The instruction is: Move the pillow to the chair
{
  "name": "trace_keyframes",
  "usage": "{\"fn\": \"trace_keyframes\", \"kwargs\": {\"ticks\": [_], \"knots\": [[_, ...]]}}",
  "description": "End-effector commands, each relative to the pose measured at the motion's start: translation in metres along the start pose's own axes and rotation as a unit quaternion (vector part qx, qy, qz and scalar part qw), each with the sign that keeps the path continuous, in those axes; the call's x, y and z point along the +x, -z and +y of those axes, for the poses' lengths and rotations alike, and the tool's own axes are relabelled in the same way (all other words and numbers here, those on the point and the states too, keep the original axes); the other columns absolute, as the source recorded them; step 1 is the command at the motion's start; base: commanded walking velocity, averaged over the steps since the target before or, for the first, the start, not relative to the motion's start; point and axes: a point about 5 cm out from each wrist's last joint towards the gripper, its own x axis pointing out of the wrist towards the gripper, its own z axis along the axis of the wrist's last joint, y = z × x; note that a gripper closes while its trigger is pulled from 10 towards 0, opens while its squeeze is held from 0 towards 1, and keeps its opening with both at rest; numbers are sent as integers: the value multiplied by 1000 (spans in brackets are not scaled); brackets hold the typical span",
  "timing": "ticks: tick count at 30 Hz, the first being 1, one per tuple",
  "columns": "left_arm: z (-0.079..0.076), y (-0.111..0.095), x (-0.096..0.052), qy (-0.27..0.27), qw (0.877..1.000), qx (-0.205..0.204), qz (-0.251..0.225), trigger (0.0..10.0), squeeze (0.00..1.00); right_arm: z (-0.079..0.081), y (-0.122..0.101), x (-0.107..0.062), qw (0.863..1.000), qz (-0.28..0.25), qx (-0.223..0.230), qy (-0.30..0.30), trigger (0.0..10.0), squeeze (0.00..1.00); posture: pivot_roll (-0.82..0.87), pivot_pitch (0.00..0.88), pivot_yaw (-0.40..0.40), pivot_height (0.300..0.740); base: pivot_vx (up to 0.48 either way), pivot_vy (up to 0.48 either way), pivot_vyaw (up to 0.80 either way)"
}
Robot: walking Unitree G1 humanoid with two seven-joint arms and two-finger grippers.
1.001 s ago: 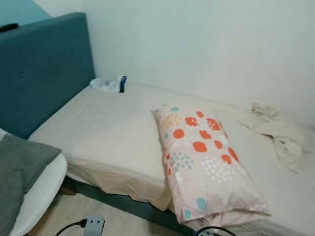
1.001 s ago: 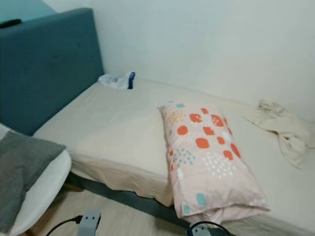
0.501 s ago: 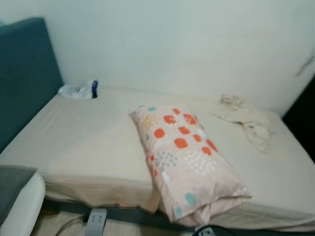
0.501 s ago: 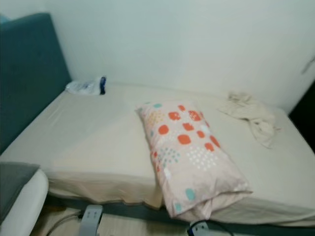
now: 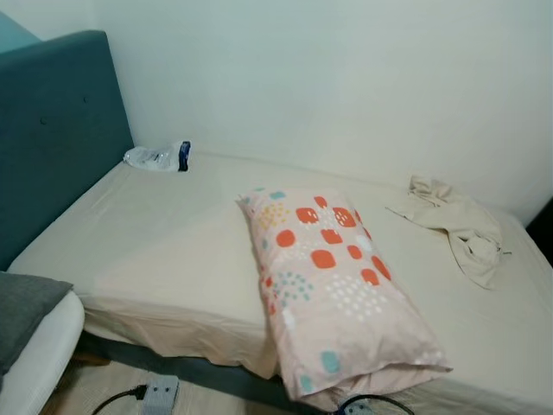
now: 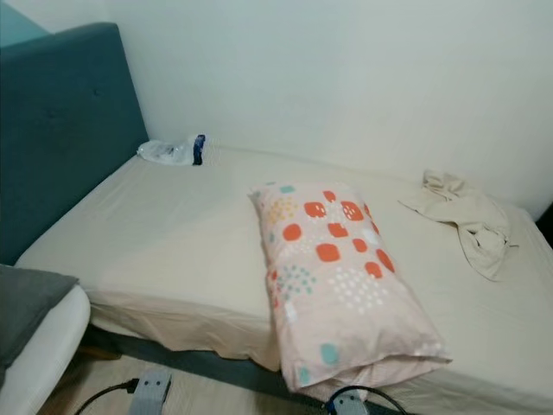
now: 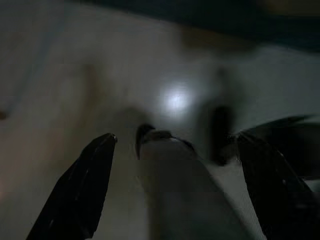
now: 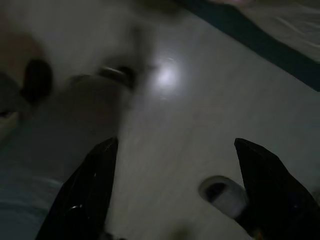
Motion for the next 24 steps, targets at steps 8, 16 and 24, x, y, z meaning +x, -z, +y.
{"fn": "trace_keyframes", "kwargs": {"ticks": [8, 16, 24], "knots": [[8, 4, -1, -17, 1000, -16, 6, 10000, 0, 3, -3, 0, 1000, -2, -3, -4, 10000, 0, 103, 0, -62, 739, 0, -180, 0], [8, 3, -1, -17, 1000, -17, 5, 10000, 0, 2, -3, 0, 1000, -2, -6, -4, 10000, 0, 104, 0, -64, 739, 0, 0, 0], [9, -4, -1, -16, 999, -29, -15, 10000, 0, 2, -4, 0, 1000, -3, -5, -4, 10000, 0, 95, 0, -61, 739, 0, 0, 0]]}}
